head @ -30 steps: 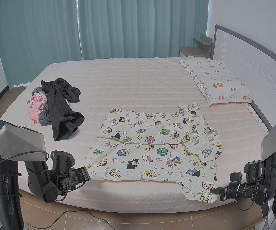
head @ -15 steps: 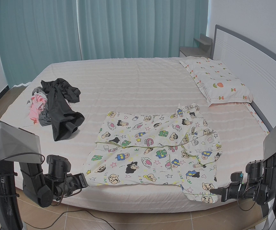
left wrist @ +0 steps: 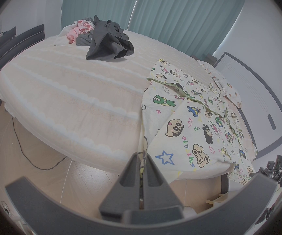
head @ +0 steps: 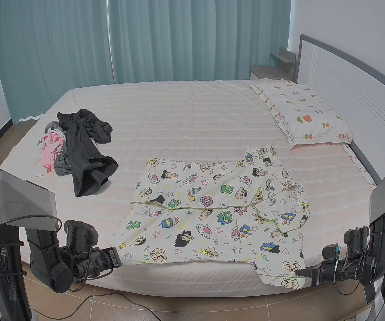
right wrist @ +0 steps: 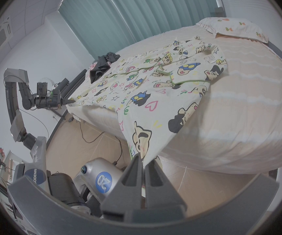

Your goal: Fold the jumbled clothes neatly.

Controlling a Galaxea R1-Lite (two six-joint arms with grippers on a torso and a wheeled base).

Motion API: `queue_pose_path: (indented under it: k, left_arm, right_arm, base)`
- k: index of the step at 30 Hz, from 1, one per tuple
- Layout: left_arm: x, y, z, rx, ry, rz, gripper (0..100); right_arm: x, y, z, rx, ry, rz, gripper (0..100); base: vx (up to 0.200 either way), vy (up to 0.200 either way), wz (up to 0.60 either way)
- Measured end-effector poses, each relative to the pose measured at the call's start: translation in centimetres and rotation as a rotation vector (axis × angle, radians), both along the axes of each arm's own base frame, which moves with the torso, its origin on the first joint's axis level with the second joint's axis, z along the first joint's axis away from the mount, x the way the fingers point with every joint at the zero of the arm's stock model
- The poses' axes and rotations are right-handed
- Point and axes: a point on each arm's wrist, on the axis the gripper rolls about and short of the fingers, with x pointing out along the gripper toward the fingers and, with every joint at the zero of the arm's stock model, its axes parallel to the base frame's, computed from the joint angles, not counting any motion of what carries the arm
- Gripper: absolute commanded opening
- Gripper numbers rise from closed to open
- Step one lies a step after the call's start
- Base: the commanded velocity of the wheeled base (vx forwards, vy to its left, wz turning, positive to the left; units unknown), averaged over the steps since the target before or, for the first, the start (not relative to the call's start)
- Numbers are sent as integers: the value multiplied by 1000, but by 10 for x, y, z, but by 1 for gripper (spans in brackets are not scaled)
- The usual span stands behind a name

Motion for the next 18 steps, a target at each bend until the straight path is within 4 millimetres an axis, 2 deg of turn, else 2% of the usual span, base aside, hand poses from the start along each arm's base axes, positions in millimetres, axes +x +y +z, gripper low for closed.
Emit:
queue_pose_path:
  k: [8,18]
  left_arm:
    - [7,-1,7,-14,-57,7,0]
    - [23,-4,22,-34,-148,20,0]
  right_arm:
    - [7,-7,12,53,-104,-4,0]
    - [14,-12,28,153,-124,-69,0]
  base:
    - [0,0,0]
    - [0,0,0]
